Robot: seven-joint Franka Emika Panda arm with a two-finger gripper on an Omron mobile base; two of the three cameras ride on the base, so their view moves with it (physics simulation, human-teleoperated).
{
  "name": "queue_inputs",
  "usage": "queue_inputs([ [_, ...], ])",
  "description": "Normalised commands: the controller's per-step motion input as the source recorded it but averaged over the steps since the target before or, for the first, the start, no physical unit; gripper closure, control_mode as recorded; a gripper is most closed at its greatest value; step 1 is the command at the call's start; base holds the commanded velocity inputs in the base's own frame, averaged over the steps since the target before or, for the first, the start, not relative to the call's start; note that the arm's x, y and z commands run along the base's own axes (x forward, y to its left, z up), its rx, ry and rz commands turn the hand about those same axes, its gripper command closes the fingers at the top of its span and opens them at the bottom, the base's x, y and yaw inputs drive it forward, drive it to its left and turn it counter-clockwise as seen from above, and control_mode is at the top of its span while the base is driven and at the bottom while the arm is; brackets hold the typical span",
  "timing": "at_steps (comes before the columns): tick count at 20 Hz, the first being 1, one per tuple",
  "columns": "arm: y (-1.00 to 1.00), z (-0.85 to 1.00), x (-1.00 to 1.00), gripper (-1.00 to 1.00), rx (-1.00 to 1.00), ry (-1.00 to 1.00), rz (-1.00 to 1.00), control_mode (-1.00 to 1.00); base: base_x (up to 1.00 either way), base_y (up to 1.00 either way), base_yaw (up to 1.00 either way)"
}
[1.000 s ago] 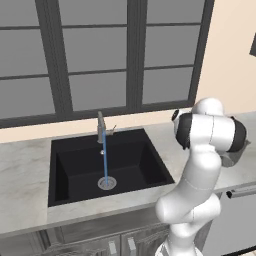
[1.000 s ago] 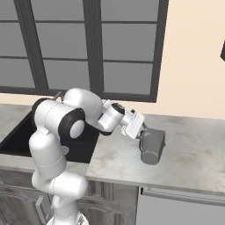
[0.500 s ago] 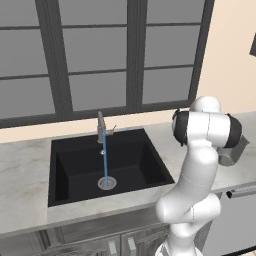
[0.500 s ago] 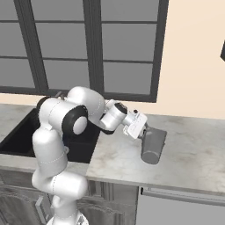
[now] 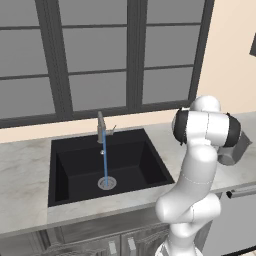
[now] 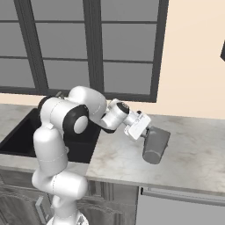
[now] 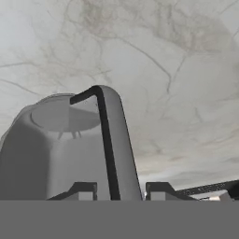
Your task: Turn on the sink faucet and place the jug under the water for a few seconds to fill it up.
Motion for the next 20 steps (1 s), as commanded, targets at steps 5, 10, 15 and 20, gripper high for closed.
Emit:
queue_inputs([
  [5,-0.23,0.0,-0.4,1.0,0.0,0.0,-0.13,-1.0,0.0,0.0,0.0],
  [10,-0.08,0.0,-0.52,1.0,0.0,0.0,-0.09,-1.0,0.0,0.0,0.0],
  [15,0.0,0.0,0.0,1.0,0.0,0.01,0.0,-1.0,0.0,0.0,0.0],
  [20,0.21,0.09,-0.1,1.0,-0.08,-0.07,0.27,-1.0,0.0,0.0,0.0],
])
